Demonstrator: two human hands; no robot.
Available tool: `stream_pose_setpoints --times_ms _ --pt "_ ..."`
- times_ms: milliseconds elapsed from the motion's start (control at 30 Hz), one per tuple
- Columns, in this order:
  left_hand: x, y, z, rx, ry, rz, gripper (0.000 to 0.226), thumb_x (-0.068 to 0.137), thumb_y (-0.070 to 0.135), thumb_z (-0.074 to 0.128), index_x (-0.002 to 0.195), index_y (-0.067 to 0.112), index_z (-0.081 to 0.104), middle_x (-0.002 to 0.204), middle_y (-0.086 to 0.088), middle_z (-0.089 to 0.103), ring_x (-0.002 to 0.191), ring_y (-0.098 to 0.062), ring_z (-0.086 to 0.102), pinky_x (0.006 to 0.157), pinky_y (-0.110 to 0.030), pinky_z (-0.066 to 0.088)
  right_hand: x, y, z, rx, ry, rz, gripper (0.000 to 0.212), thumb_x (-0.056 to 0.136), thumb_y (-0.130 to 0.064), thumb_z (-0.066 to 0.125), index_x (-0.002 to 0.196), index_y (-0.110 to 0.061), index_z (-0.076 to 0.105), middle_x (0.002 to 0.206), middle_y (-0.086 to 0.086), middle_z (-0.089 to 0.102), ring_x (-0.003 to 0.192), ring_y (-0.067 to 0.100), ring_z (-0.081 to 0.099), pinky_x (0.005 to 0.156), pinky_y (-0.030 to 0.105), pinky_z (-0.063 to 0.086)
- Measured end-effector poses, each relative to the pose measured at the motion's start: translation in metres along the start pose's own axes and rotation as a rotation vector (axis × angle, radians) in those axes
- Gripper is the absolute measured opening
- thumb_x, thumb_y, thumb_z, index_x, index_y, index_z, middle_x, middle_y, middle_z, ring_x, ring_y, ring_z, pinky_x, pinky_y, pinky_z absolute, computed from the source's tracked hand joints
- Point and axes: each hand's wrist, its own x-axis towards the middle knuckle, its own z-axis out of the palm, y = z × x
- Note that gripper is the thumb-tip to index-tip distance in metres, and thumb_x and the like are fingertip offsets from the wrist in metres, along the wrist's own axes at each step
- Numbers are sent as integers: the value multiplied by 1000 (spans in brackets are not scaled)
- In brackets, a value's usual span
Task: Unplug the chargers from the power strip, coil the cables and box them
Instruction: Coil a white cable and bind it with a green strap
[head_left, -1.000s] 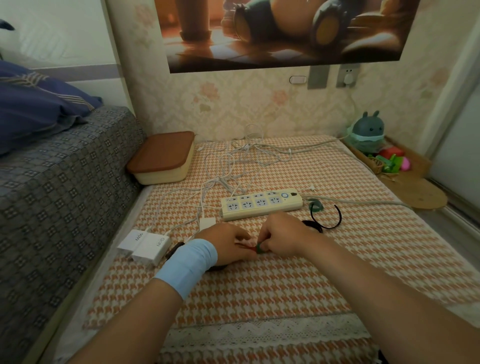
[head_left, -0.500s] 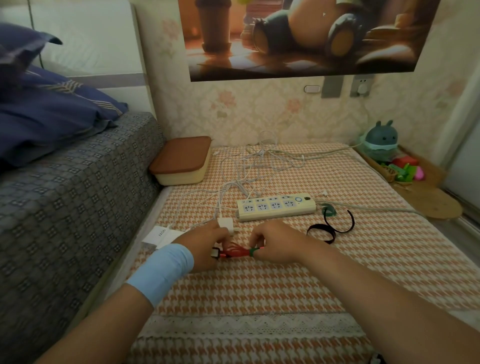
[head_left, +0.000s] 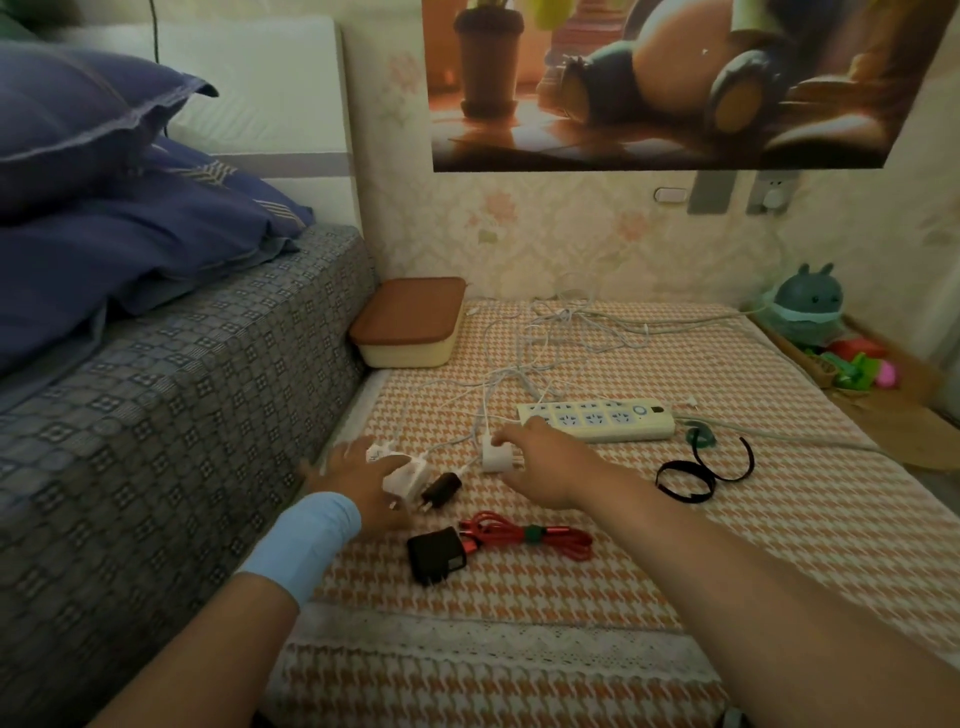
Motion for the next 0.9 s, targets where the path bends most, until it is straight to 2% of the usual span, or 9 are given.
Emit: stream_pose_setpoints --times_ms 67,167,233,333,467,600,733,800,900 --pt "11 -6 9 -78 -86 -12 86 81 64 61 150 50 11 163 0 -6 149 -33 -7 118 -58 8 9 -3 6 -35 -26 -5 61 97 -49 59 152 -45 32 163 6 17 126 31 54 97 45 52" --pt "28 -10 19 -209 4 53 72 89 51 60 150 46 20 164 -3 -2 149 -31 -6 121 -48 11 19 -14 21 -55 -87 -22 71 92 -58 62 154 -50 28 169 4 0 145 34 36 111 46 41" --pt "38 -12 21 -224 39 91 67 91 48 59 149 46 24 164 -1 0 149 -30 -5 121 -45 9 28 -21 29 -64 -93 -18 66 92 -57 63 152 -43 38 169 4 1 147 34 32 114 46 37" --pt "52 -11 21 -199 73 128 63 93 49 55 149 47 24 164 0 1 148 -30 -5 121 -45 9 46 -26 34 -42 -27 2 53 95 -51 62 142 -28 57 168 5 9 143 31 39 111 40 39" --pt "73 0 16 -184 148 117 60 94 50 52 148 47 26 162 -1 8 147 -29 1 118 -41 15 68 -18 37 -57 54 -2 39 100 -39 60 130 -15 67 163 11 24 143 30 36 111 36 35" --pt "94 8 11 -157 173 91 59 92 55 49 147 49 27 162 -1 11 146 -31 8 116 -44 21 87 -10 47 17 102 42 42 98 -39 62 132 -15 65 166 10 18 147 33 29 116 40 31" --pt "89 11 10 -143 225 99 59 89 55 52 145 47 34 162 -1 6 148 -29 4 118 -46 12 86 -7 43 15 86 7 48 100 -31 61 146 -21 52 168 7 14 149 33 27 118 44 33" --pt "75 14 7 -156 279 175 51 87 56 54 137 44 47 156 1 21 144 -26 12 116 -45 16 78 -6 35 -20 102 -6 51 100 -29 59 150 -23 47 167 6 15 147 32 32 115 45 37" --pt "46 19 -2 -167 198 264 38 82 61 59 114 39 62 118 4 52 116 -20 45 98 -37 40 61 -10 23 -56 129 8 46 101 -32 57 146 -23 50 151 8 33 121 30 54 97 43 50"
